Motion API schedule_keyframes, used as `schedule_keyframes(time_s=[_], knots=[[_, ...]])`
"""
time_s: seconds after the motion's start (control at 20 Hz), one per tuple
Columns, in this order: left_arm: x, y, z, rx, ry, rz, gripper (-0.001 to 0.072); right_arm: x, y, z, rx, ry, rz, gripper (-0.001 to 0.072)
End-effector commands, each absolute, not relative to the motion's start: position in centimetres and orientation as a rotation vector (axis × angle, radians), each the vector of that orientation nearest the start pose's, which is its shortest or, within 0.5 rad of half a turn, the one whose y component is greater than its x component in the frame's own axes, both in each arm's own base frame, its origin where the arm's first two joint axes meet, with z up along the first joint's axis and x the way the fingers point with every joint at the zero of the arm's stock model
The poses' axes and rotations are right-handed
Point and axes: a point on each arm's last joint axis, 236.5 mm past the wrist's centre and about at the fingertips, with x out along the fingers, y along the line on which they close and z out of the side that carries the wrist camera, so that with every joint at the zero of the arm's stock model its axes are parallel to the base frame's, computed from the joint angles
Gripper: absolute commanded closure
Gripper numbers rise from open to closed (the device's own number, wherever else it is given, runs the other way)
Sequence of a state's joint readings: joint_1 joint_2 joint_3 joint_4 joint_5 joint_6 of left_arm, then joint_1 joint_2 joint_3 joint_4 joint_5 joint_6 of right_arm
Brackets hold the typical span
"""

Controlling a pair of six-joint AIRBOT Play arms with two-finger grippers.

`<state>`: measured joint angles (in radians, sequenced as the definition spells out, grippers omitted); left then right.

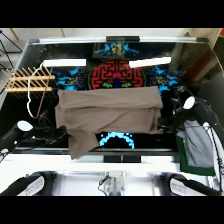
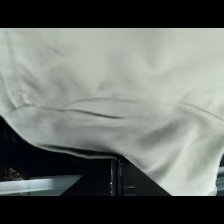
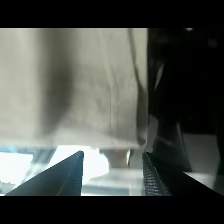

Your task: Fold the shirts.

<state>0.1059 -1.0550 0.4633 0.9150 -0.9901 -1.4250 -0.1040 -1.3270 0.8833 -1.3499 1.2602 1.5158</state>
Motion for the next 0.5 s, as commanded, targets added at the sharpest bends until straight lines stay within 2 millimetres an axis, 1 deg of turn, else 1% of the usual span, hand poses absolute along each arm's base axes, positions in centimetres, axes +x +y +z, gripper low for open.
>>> schedule_keyframes(time_s=[0.0,0.1,0.25,0.35,0.4,0.45], knots=[[23.8,-9.8,-8.8,-0.670,1.439,-0.189,0.0675,27.9,1.3,-9.8,0.249,1.652,0.035,0.0197],[24.0,-9.8,-8.5,-0.666,1.424,-0.192,0.0675,27.6,1.4,-10.4,0.256,1.675,0.036,0.0197],[23.9,-9.6,-8.4,-0.652,1.418,-0.191,0.0675,28.0,2.6,-11.2,0.310,1.682,0.064,0.0199],[24.0,-9.5,-8.4,-0.649,1.417,-0.189,0.0675,27.9,2.9,-11.7,0.332,1.699,0.069,0.0208],[24.0,-9.5,-8.5,-0.647,1.417,-0.189,0.0675,27.6,3.2,-12.0,0.341,1.714,0.077,0.0225],[24.0,-9.5,-8.5,-0.644,1.418,-0.188,0.0675,27.5,3.3,-12.2,0.347,1.723,0.082,0.0390]])
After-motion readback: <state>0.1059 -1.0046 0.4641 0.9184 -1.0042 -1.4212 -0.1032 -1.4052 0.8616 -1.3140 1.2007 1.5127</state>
